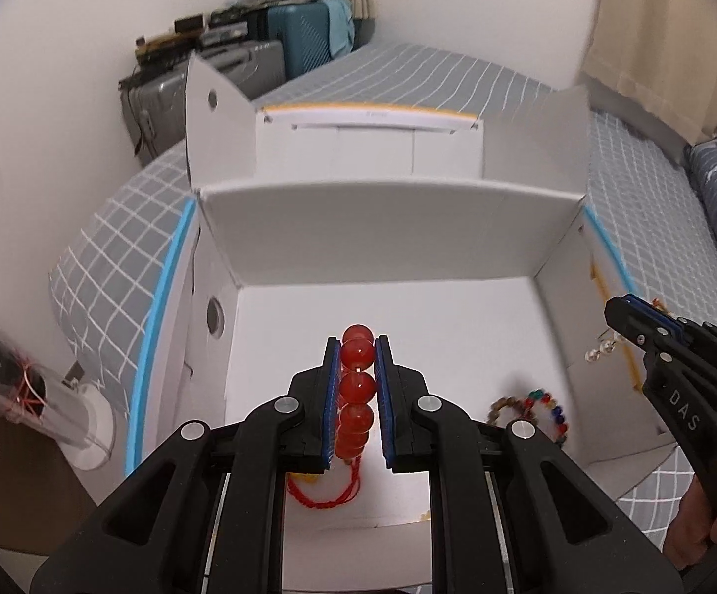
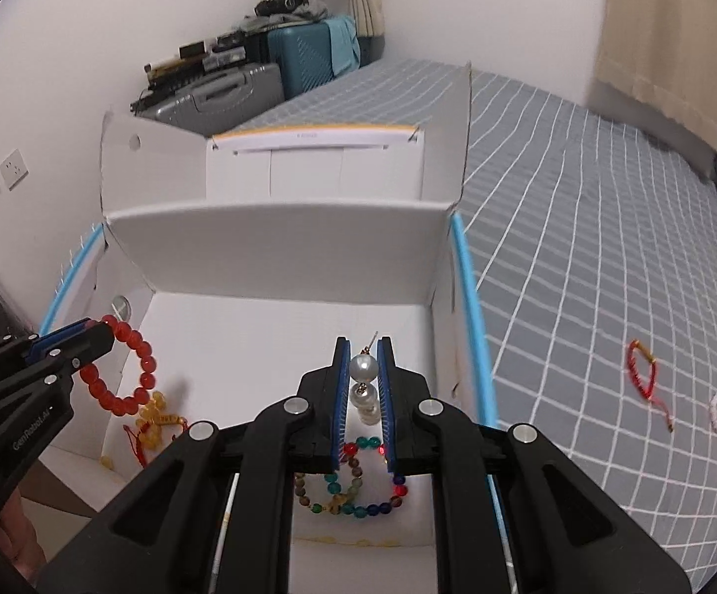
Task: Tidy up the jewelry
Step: 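Lift both held bracelets and carry them over the white box, then open both tools to drop the bracelets into the white box, then move both open tools back from the box toward the remaining bracelets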
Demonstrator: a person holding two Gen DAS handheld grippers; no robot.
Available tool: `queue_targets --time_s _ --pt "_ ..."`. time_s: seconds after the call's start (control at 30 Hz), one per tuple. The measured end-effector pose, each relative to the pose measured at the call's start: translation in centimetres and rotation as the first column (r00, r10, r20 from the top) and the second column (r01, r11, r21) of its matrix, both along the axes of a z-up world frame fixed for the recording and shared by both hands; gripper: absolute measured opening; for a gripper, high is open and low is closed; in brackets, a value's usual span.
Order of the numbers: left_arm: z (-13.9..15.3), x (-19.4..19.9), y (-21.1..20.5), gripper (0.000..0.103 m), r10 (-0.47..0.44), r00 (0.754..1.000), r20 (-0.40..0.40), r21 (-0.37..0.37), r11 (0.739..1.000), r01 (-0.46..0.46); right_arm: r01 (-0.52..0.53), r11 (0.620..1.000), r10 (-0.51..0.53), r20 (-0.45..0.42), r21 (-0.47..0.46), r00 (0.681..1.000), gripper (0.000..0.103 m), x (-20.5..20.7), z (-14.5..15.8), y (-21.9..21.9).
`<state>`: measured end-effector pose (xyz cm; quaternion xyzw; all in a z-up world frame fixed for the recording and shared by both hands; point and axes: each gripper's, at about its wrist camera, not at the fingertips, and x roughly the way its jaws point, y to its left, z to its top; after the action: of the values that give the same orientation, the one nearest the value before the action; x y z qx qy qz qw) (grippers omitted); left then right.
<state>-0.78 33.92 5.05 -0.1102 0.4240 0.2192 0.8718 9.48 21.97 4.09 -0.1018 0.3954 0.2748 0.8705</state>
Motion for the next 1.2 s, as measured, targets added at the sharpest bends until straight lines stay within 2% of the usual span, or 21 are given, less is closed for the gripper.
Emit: queue_targets --time_s 0.4,0.77,0.87,0.9,0.93,1.0,1.07,1.13,1.2 --pt "-3.5 0.3 1.0 0.013 0.015 0.996 -0.091 -0.030 0.999 -0.017 0.018 0.997 -0.024 -0.077 -0.072 0.997 0.011 0.5 -3.3 0.8" --pt "-4.2 0.5 1.0 0.013 0.013 0.993 -0.118 -0.049 0.999 -0.019 0.001 0.995 -0.011 -0.097 -0.097 0.995 0.011 0.3 -4.2 1.2" --pt "-4.1 0.3 0.9 0.016 0.018 0.994 -0.111 -0.064 0.998 -0.025 -0.001 0.996 -0.007 -0.091 -0.090 0.996 0.012 0.0 -3.8 1.1" --pt "-3.9 0.2 0.8 0.022 0.020 0.994 -0.108 -0.062 0.998 -0.027 0.001 0.996 -0.009 -0.087 -0.088 0.996 0.015 -0.1 -3.6 1.0" --pt "-3.7 0.1 0.7 0.035 0.022 0.994 -0.104 -0.057 0.998 -0.028 0.001 0.997 -0.007 -0.078 -0.083 0.997 0.024 -0.2 -3.4 0.9" --pt "-3.3 -0.2 0.4 0.049 0.030 0.996 -0.090 -0.040 0.999 -0.034 0.002 0.997 -0.007 -0.063 -0.077 0.998 0.037 -0.4 -2.9 0.8" --pt "-3.0 -0.3 0.2 0.053 0.028 0.996 -0.082 -0.030 0.999 -0.031 0.006 0.998 -0.008 -0.046 -0.062 0.999 0.047 -0.7 -2.2 0.4" --pt "-2.5 -0.5 0.1 0.071 0.034 0.997 -0.069 -0.017 0.999 -0.035 0.010 0.999 -0.011 -0.028 -0.052 1.000 0.062 -1.0 -1.5 0.0" --pt "-1.8 -0.9 -0.3 0.072 0.040 0.998 -0.053 0.012 0.999 -0.039 0.016 0.999 -0.016 -0.002 -0.038 1.000 0.070 -1.4 -0.7 -0.5"
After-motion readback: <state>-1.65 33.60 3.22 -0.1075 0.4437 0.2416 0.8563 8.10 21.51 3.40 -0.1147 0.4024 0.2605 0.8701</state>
